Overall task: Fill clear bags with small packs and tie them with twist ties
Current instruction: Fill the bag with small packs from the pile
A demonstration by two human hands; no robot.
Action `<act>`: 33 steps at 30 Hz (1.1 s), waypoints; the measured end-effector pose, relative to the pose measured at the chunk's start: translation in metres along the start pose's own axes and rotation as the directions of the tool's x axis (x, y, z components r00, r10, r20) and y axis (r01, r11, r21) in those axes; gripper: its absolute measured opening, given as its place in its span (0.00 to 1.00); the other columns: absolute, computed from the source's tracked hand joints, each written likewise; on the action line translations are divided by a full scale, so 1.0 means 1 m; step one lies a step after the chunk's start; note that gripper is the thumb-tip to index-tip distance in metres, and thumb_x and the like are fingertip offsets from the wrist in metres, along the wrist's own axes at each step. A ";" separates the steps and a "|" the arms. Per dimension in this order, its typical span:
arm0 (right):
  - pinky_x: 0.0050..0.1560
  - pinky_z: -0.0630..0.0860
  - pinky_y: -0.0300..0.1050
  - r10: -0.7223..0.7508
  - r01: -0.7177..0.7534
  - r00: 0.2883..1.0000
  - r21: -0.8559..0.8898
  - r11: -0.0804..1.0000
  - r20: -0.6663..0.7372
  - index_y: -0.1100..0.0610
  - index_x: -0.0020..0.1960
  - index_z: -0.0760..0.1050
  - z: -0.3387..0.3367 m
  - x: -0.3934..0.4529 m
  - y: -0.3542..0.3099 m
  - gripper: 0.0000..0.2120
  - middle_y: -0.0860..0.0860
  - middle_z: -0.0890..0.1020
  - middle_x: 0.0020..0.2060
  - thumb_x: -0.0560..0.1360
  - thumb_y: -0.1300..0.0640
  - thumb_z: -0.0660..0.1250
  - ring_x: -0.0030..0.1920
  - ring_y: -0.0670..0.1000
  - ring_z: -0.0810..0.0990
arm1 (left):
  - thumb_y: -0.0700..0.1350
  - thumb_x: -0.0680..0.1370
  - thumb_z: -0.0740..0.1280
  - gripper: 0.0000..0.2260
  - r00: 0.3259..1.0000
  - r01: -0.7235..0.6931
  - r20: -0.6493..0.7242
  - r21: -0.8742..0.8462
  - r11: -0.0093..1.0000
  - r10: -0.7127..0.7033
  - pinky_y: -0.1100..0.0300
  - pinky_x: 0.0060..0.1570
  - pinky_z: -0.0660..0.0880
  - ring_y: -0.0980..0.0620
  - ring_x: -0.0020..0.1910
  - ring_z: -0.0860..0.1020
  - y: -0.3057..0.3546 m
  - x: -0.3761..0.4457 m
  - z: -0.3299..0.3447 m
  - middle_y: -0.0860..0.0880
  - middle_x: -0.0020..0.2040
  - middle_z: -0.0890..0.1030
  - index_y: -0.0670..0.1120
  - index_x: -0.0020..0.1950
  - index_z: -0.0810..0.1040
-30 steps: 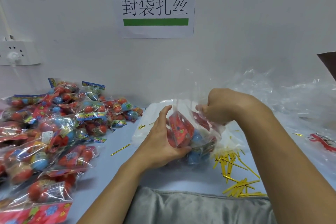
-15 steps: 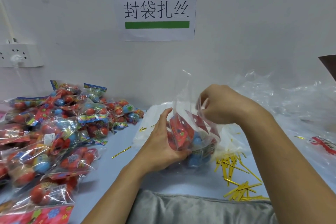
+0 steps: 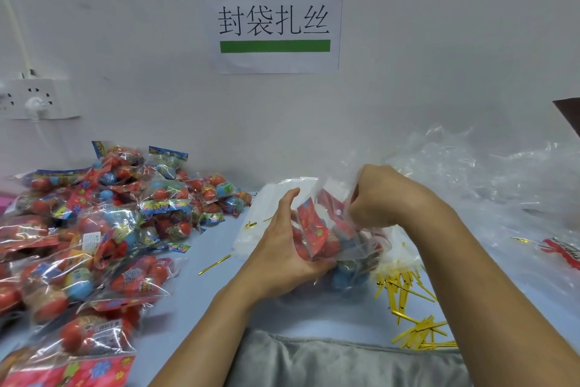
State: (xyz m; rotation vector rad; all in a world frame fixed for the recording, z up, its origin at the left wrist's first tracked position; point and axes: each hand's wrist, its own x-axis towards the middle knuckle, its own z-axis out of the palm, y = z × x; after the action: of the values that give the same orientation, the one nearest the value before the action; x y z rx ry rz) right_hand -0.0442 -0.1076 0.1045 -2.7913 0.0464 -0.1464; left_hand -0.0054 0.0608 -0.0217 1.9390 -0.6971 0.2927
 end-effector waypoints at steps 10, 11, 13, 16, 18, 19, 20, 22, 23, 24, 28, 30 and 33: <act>0.25 0.62 0.38 -0.155 0.150 0.984 0.064 0.987 0.085 0.59 0.26 0.67 0.003 -0.002 -0.005 0.16 0.52 0.70 0.25 0.72 0.67 0.58 0.28 0.54 0.67 | 0.59 0.57 0.83 0.53 0.998 0.003 -0.058 -0.026 1.000 -0.004 0.73 0.43 0.75 0.65 0.51 0.78 0.003 0.001 0.000 0.72 0.52 0.71 0.68 0.73 0.53; 0.23 0.60 0.38 -0.151 0.147 0.982 0.046 0.988 0.112 0.57 0.26 0.64 0.004 -0.003 -0.005 0.17 0.51 0.67 0.25 0.72 0.66 0.59 0.27 0.51 0.65 | 0.59 0.58 0.83 0.52 0.998 0.000 -0.060 -0.027 1.000 -0.002 0.72 0.43 0.76 0.64 0.50 0.79 0.003 0.001 0.001 0.71 0.53 0.71 0.68 0.73 0.54; 0.23 0.61 0.38 -0.166 0.165 0.975 0.022 0.986 0.145 0.56 0.26 0.65 0.006 -0.004 -0.007 0.19 0.50 0.68 0.25 0.75 0.63 0.61 0.27 0.51 0.65 | 0.59 0.58 0.83 0.52 0.998 -0.004 -0.062 -0.025 1.000 0.002 0.70 0.43 0.77 0.62 0.49 0.79 0.003 0.001 0.001 0.71 0.52 0.71 0.69 0.72 0.54; 0.25 0.62 0.38 -0.179 0.181 0.970 0.004 0.983 0.162 0.55 0.27 0.67 0.009 -0.006 -0.012 0.19 0.50 0.69 0.25 0.77 0.61 0.62 0.28 0.50 0.67 | 0.60 0.58 0.83 0.52 0.998 0.008 -0.068 0.000 1.000 -0.008 0.64 0.46 0.80 0.59 0.48 0.80 0.004 0.000 0.001 0.71 0.52 0.70 0.69 0.72 0.53; 0.25 0.61 0.37 -0.177 0.176 0.971 0.017 0.984 0.162 0.56 0.27 0.67 0.010 -0.007 -0.016 0.19 0.50 0.69 0.25 0.76 0.62 0.61 0.27 0.50 0.66 | 0.56 0.59 0.83 0.52 0.999 0.027 -0.044 -0.019 0.999 -0.028 0.57 0.47 0.82 0.56 0.48 0.81 0.003 0.000 0.001 0.68 0.54 0.73 0.67 0.73 0.54; 0.25 0.62 0.38 -0.177 0.173 0.971 0.043 0.984 0.162 0.56 0.27 0.68 0.010 -0.007 -0.017 0.18 0.50 0.69 0.25 0.76 0.62 0.60 0.27 0.50 0.66 | 0.54 0.59 0.83 0.52 0.999 0.036 -0.025 -0.029 0.999 -0.037 0.53 0.48 0.82 0.56 0.49 0.82 0.002 0.000 0.001 0.65 0.56 0.75 0.65 0.74 0.55; 0.26 0.64 0.39 -0.178 0.166 0.971 0.086 0.982 0.157 0.57 0.27 0.68 0.009 -0.006 -0.017 0.17 0.50 0.69 0.25 0.75 0.63 0.60 0.28 0.51 0.67 | 0.53 0.59 0.82 0.51 0.999 0.042 -0.001 -0.034 0.999 -0.042 0.51 0.51 0.82 0.55 0.50 0.82 0.002 0.000 0.001 0.60 0.58 0.77 0.63 0.75 0.55; 0.29 0.64 0.41 -0.185 0.163 0.974 0.158 0.974 0.130 0.55 0.26 0.66 0.009 -0.005 -0.017 0.17 0.50 0.67 0.24 0.73 0.64 0.59 0.29 0.53 0.66 | 0.52 0.61 0.82 0.48 0.999 0.038 0.033 -0.020 0.999 -0.037 0.50 0.56 0.79 0.55 0.55 0.81 0.003 0.000 0.001 0.55 0.59 0.79 0.61 0.73 0.58; 0.30 0.64 0.42 -0.188 0.166 0.975 0.174 0.971 0.120 0.55 0.25 0.65 0.009 -0.005 -0.017 0.17 0.49 0.65 0.23 0.72 0.65 0.59 0.29 0.53 0.65 | 0.51 0.62 0.82 0.44 0.999 0.028 0.037 -0.002 1.000 -0.028 0.51 0.58 0.78 0.56 0.57 0.80 0.003 0.000 0.001 0.55 0.60 0.78 0.61 0.71 0.61; 0.31 0.64 0.42 -0.191 0.168 0.975 0.178 0.970 0.116 0.55 0.24 0.65 0.010 -0.005 -0.018 0.18 0.48 0.65 0.22 0.71 0.65 0.59 0.30 0.53 0.65 | 0.51 0.62 0.82 0.41 0.999 0.020 0.037 0.015 1.000 -0.020 0.52 0.59 0.77 0.57 0.59 0.78 0.004 0.000 0.001 0.57 0.61 0.77 0.62 0.69 0.63; 0.33 0.64 0.44 -0.206 0.180 0.972 0.211 0.961 0.111 0.59 0.28 0.73 0.010 -0.004 -0.018 0.14 0.53 0.67 0.26 0.72 0.65 0.60 0.32 0.53 0.64 | 0.51 0.63 0.81 0.38 0.999 0.018 0.044 0.035 0.999 -0.019 0.53 0.62 0.75 0.58 0.63 0.75 0.003 0.000 0.000 0.57 0.63 0.75 0.63 0.68 0.65; 0.36 0.70 0.42 -0.236 0.208 0.966 0.230 0.951 0.103 0.58 0.41 0.84 0.002 -0.005 -0.015 0.13 0.51 0.76 0.29 0.76 0.64 0.61 0.32 0.52 0.72 | 0.52 0.63 0.81 0.39 0.999 0.015 0.044 0.037 0.999 -0.016 0.55 0.63 0.74 0.59 0.63 0.75 0.001 0.000 0.000 0.58 0.63 0.75 0.61 0.69 0.66; 0.52 0.81 0.42 -0.251 0.227 0.966 0.270 0.936 0.059 0.56 0.53 0.85 -0.016 -0.008 -0.006 0.12 0.48 0.87 0.41 0.81 0.61 0.63 0.43 0.45 0.85 | 0.55 0.62 0.81 0.36 0.998 0.033 0.050 0.082 0.996 -0.037 0.56 0.63 0.75 0.60 0.60 0.76 0.000 0.000 -0.001 0.57 0.60 0.77 0.58 0.66 0.70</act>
State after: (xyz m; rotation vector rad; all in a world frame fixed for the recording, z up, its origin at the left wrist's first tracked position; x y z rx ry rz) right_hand -0.0537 -0.1075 0.1210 -2.5254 -0.3152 -0.0748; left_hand -0.0057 0.0614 -0.0213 2.0398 -0.6936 0.2536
